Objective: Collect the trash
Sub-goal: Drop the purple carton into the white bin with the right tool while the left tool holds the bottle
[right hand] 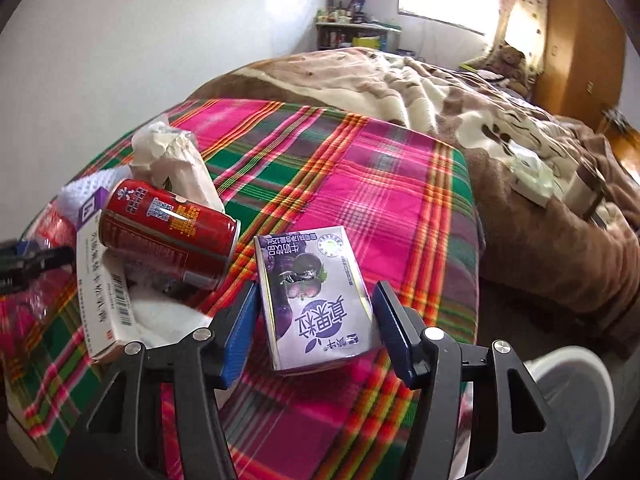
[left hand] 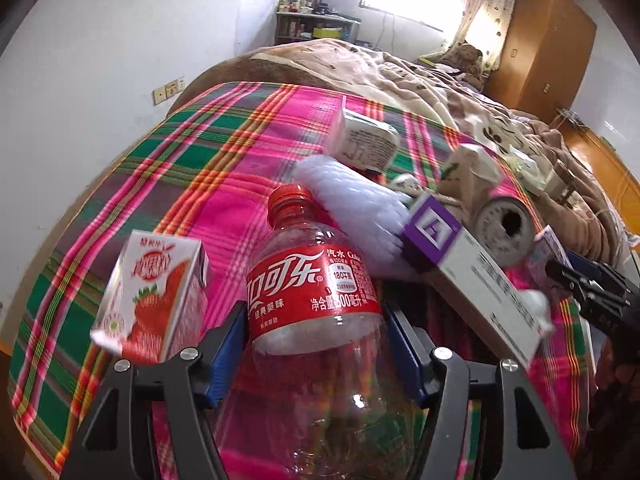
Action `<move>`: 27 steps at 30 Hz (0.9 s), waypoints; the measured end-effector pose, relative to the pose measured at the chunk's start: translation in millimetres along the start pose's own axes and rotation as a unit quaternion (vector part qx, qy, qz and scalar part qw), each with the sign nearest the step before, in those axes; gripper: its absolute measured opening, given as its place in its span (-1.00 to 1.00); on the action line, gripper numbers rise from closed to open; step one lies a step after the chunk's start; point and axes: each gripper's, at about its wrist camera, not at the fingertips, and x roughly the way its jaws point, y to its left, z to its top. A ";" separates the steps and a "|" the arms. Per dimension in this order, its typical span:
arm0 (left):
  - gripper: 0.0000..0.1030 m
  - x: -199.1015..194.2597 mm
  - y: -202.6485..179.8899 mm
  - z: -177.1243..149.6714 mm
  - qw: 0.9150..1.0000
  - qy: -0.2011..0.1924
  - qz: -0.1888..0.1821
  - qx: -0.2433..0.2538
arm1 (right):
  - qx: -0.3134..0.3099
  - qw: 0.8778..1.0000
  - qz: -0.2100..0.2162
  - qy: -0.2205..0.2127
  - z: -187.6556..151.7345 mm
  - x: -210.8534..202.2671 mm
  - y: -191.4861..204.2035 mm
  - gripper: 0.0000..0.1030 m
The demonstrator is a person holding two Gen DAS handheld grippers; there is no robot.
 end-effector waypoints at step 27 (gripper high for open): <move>0.29 -102.9 -60.0 -47.2 0.990 -0.093 -0.081 0.063 | 0.124 0.987 -0.023 -0.104 -60.0 -99.4 0.7 0.14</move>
